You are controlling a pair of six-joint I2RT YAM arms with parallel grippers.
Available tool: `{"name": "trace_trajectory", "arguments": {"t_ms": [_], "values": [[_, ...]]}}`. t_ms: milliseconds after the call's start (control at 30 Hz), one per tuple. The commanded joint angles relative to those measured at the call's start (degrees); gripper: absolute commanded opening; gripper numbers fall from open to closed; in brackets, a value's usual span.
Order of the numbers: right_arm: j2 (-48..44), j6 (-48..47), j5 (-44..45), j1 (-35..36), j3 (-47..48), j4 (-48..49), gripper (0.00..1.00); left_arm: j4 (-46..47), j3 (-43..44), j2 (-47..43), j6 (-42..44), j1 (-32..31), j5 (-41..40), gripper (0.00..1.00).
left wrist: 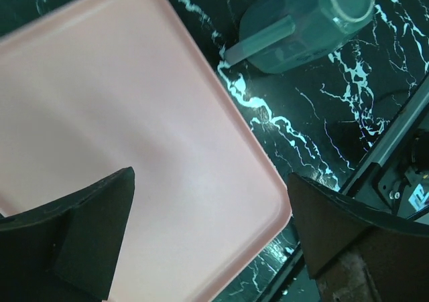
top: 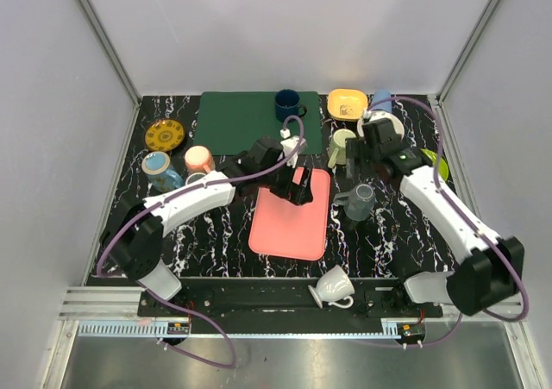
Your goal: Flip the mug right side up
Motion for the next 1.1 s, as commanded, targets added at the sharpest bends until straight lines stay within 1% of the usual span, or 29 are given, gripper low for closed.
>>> {"name": "trace_trajectory", "arguments": {"t_ms": [0,33,100,133,167,200,233,267,300,333,367,400,600,633,700,733,833,1067], "values": [[-7.9,11.3,7.3,0.2,8.5,-1.7,0.98,2.0,5.7,1.8,12.0,0.0,4.1,0.99],[-8.4,12.5,6.8,0.2,9.2,-3.1,0.98,2.8,5.7,2.2,14.3,-0.1,3.5,0.99],[-9.9,14.4,4.3,0.2,9.3,-3.4,0.98,5.7,5.4,2.7,18.0,-0.1,4.9,0.99],[-10.6,15.1,3.5,0.1,9.0,-3.3,0.97,8.3,3.9,2.2,24.0,-0.2,8.4,0.99],[-11.1,16.2,2.8,0.2,8.0,-3.0,0.97,13.7,0.4,1.6,27.9,-0.5,10.2,0.99],[-12.3,16.9,1.4,0.2,7.3,-2.6,0.97,14.3,-0.1,1.7,32.1,-1.7,11.8,0.99],[-13.0,17.5,0.8,0.1,6.6,-2.1,0.97,13.7,0.4,2.4,38.5,-2.3,13.8,0.99],[-13.7,18.2,0.3,0.2,5.6,-1.8,0.97,8.2,4.7,5.8,41.6,-2.5,15.2,0.99],[-14.9,18.2,-0.9,0.2,5.2,-1.7,0.96,4.5,7.8,7.9,44.2,-2.6,16.4,0.95],[-15.6,18.4,-1.5,0.3,4.8,-1.4,0.96,1.5,10.7,10.0,47.3,-2.6,17.9,0.93],[-16.2,18.5,-1.9,0.2,4.3,-1.6,0.96,-2.9,15.4,13.7,48.5,-2.6,18.5,0.91],[-17.3,18.3,-2.8,0.2,4.2,-1.8,0.96,-4.5,17.2,15.3,49.6,-2.5,19.7,0.90],[-20.9,17.0,-2.6,0.2,2.9,-2.8,0.96,-7.3,26.5,23.4,50.5,-2.4,25.1,0.90],[-21.0,16.9,-2.7,0.2,2.7,-2.7,0.96,-7.9,29.4,24.4,50.8,-2.4,25.4,0.90],[-21.1,16.8,-2.8,0.2,2.9,-3.0,0.96,-11.6,33.0,27.7,51.7,-2.4,25.8,0.89],[-21.1,16.9,-2.8,0.2,3.0,-3.0,0.96,-14.3,36.5,28.9,52.9,-2.4,26.5,0.89],[-21.3,16.7,-2.9,0.2,3.0,-3.0,0.96,-16.6,40.9,32.1,54.2,-2.8,28.0,0.88],[-22.2,17.7,-4.6,0.2,3.2,-3.1,0.96,-18.3,45.0,36.5,54.4,-4.5,29.5,0.84]]}}
